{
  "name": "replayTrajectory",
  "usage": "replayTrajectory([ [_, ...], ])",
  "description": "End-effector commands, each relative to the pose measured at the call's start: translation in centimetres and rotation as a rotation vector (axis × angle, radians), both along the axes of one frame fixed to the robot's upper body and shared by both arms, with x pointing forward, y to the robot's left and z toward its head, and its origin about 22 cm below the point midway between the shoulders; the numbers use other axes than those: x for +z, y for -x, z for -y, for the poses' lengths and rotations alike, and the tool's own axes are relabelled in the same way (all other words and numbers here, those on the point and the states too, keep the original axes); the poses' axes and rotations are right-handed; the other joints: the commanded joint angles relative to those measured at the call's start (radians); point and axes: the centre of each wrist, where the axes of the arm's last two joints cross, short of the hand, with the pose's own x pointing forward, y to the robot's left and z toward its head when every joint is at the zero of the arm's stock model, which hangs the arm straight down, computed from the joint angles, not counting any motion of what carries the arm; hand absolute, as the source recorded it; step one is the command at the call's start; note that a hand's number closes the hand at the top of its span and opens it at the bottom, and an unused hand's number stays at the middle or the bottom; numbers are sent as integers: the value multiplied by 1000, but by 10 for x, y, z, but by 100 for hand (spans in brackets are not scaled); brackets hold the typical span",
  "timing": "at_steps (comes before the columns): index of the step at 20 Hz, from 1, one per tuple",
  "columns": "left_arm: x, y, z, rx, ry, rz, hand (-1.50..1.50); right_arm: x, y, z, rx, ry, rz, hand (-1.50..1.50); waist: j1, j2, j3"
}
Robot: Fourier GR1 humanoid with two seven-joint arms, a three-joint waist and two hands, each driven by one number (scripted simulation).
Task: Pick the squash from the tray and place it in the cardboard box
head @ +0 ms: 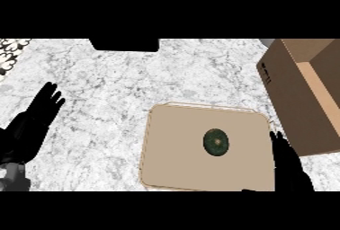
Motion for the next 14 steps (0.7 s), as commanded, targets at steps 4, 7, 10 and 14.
replayTrajectory([
  [4, -1, -6, 8, -4, 16, -20, 0, 63, -32, -72, -84, 20, -200, -150, 6, 0, 8],
  [7, -6, -1, 5, 7, 8, -24, 0, 77, -25, -101, -123, 39, -242, -150, -12, -8, 10],
  [10, -11, 4, 2, 7, -7, -24, 0, 79, -52, -115, -106, 39, -295, -150, -9, -5, 12],
  [14, -6, 12, 5, 0, 10, -4, 0, 71, -53, -122, -112, 62, -338, -150, -8, -7, 13],
])
